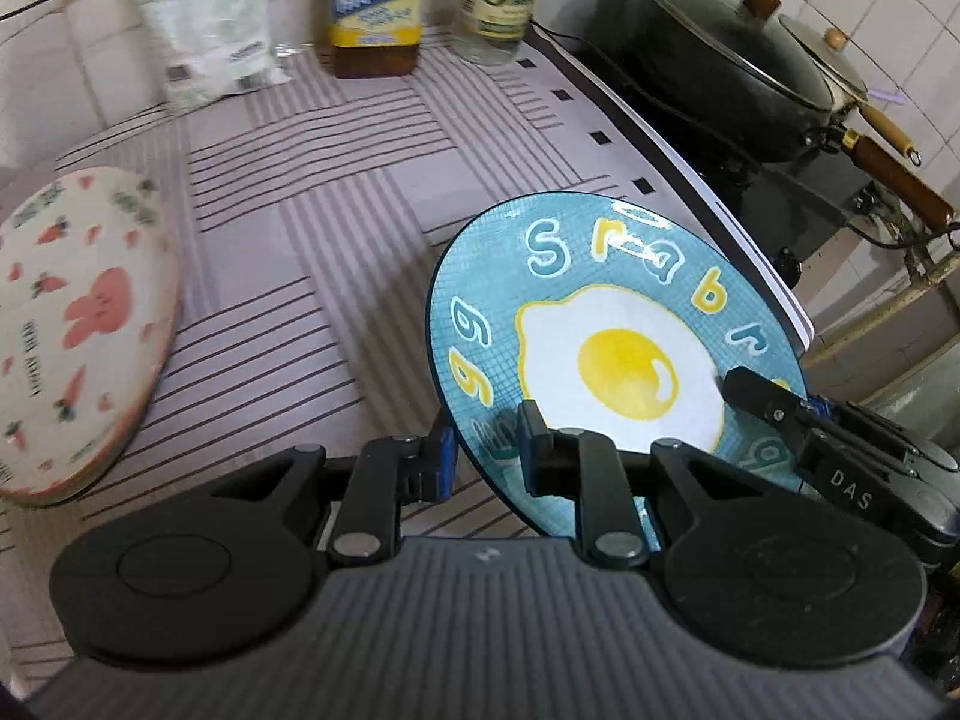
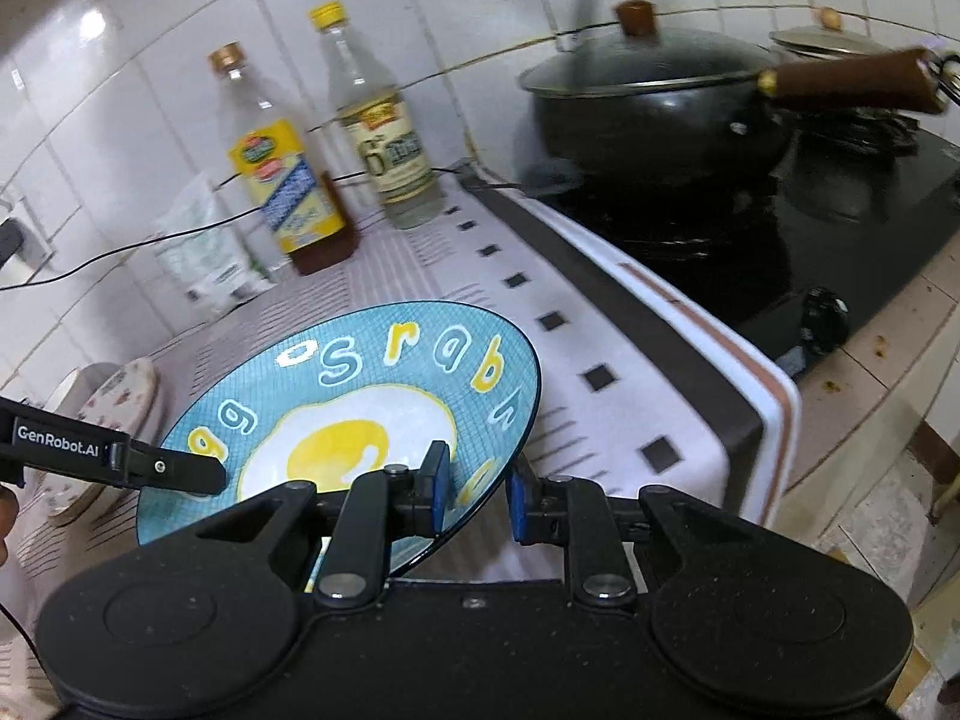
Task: Organize plates and bowls
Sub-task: 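Grasp the blue egg plate rim with the right gripper and lift it toward the stack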
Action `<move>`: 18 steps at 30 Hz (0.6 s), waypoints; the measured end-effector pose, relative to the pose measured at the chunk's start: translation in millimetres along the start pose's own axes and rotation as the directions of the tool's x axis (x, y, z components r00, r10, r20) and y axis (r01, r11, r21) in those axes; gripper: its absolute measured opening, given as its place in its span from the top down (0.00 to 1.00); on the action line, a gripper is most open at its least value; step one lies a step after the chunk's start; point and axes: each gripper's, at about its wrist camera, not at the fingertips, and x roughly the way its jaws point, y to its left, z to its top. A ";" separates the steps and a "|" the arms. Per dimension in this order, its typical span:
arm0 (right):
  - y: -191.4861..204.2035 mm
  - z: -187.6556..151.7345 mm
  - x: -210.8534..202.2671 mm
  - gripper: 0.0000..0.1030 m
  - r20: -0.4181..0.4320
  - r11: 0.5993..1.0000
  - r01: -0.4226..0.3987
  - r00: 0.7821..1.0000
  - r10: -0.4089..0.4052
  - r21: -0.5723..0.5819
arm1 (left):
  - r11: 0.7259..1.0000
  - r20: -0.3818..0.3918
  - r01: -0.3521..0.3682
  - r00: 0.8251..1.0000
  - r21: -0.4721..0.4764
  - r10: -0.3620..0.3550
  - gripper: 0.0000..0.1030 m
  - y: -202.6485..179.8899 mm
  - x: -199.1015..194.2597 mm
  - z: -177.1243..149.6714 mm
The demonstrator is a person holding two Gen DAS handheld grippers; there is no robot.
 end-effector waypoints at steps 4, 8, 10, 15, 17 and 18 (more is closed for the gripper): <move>16.1 3.6 -4.0 0.77 0.001 0.999 -0.036 0.999 0.036 -0.029 | 1.000 0.017 -0.006 1.000 0.000 0.006 0.82 12.4 -23.5 -2.9; 30.3 9.1 -7.5 0.77 0.011 0.995 -0.089 0.996 0.090 -0.052 | 1.000 0.052 -0.029 0.998 -0.010 0.030 0.82 22.5 -46.2 -5.5; 38.7 11.9 -10.6 0.77 0.017 0.992 -0.108 0.994 0.109 -0.060 | 0.999 0.070 -0.041 0.997 -0.026 0.043 0.82 28.1 -57.5 -6.5; 63.4 21.7 -17.5 0.77 0.026 0.983 -0.155 0.987 0.158 -0.100 | 0.997 0.109 -0.065 0.992 -0.052 0.070 0.82 42.5 -86.0 -12.6; 72.2 25.1 -18.7 0.77 0.025 0.978 -0.173 0.984 0.177 -0.114 | 0.995 0.123 -0.076 0.989 -0.062 0.084 0.82 48.0 -96.1 -16.4; 76.6 26.4 -19.4 0.77 0.025 0.976 -0.183 0.982 0.187 -0.120 | 0.994 0.131 -0.082 0.987 -0.067 0.091 0.82 50.6 -100.8 -18.2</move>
